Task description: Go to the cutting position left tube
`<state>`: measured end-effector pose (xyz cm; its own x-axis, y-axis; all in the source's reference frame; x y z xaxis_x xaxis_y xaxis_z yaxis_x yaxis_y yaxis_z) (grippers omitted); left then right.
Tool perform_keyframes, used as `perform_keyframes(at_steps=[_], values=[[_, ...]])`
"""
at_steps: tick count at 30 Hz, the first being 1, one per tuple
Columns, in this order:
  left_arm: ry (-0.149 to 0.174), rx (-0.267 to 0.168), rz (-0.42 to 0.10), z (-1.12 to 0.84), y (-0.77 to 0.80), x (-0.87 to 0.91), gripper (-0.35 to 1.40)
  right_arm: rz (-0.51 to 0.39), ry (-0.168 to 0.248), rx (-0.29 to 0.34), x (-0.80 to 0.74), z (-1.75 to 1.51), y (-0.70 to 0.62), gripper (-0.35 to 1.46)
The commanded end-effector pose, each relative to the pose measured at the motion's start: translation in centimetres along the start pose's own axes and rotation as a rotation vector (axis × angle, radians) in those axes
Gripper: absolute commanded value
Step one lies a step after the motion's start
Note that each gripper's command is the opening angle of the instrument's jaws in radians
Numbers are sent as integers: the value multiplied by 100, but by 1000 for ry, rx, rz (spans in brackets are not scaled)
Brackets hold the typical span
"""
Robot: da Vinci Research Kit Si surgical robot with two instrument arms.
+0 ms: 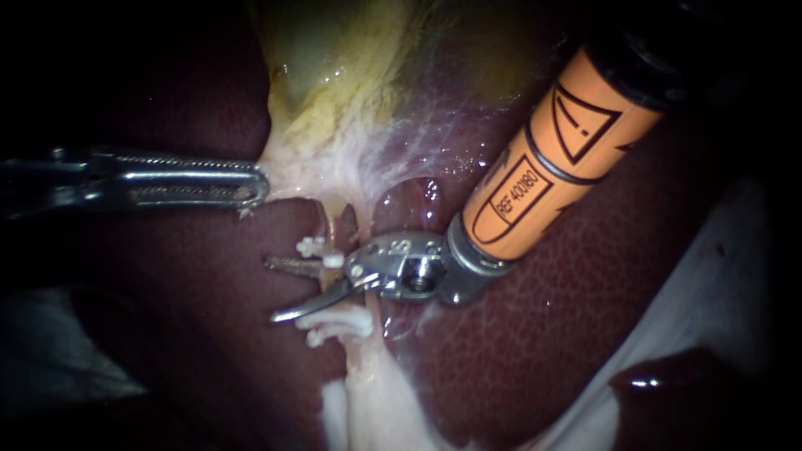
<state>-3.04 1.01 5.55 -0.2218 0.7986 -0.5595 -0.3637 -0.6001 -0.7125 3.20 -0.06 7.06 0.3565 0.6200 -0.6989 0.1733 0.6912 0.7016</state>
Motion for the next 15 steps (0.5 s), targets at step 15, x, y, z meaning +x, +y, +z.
perform_keyframes(at_steps=[15], values=[[0, -1, 0, -2, 0, -1, -35, 56, 31, 30, 22, 5, -31, 135]])
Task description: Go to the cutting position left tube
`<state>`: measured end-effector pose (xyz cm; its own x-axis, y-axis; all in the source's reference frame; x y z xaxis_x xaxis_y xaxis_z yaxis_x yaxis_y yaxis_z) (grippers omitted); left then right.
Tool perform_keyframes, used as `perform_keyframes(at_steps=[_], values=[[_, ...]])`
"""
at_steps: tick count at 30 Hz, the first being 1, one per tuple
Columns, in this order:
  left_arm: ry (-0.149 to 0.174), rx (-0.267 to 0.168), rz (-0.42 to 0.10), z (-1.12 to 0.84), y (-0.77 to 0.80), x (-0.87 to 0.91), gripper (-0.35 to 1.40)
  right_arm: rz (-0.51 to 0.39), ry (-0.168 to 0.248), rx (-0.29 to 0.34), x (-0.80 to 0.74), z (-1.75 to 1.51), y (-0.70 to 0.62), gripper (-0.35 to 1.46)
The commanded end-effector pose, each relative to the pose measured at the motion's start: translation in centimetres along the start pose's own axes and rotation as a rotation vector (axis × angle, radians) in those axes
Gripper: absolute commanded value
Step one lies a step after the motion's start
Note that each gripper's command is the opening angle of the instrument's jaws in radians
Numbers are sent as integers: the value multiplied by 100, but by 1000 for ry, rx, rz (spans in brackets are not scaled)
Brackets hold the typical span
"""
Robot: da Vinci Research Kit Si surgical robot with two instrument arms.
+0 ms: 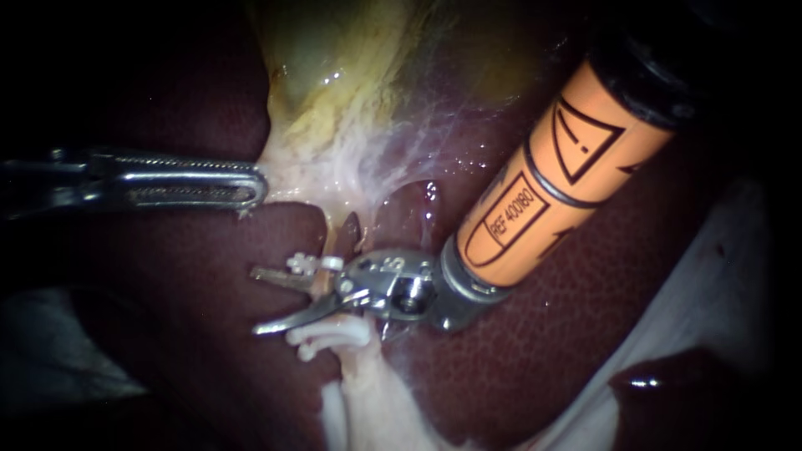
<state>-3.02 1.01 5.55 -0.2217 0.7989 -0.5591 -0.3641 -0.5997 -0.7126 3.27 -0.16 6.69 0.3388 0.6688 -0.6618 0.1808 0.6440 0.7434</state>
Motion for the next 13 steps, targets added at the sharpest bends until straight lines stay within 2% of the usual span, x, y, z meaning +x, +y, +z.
perform_keyframes(at_steps=[1, 13], values=[[0, -1, 0, 0, 0, 0, -35, 0, 1, 1, 1, 0, -1, 135], [0, -1, 0, 0, 0, 1, -35, 29, -1, 5, 0, -3, -3, 133]])
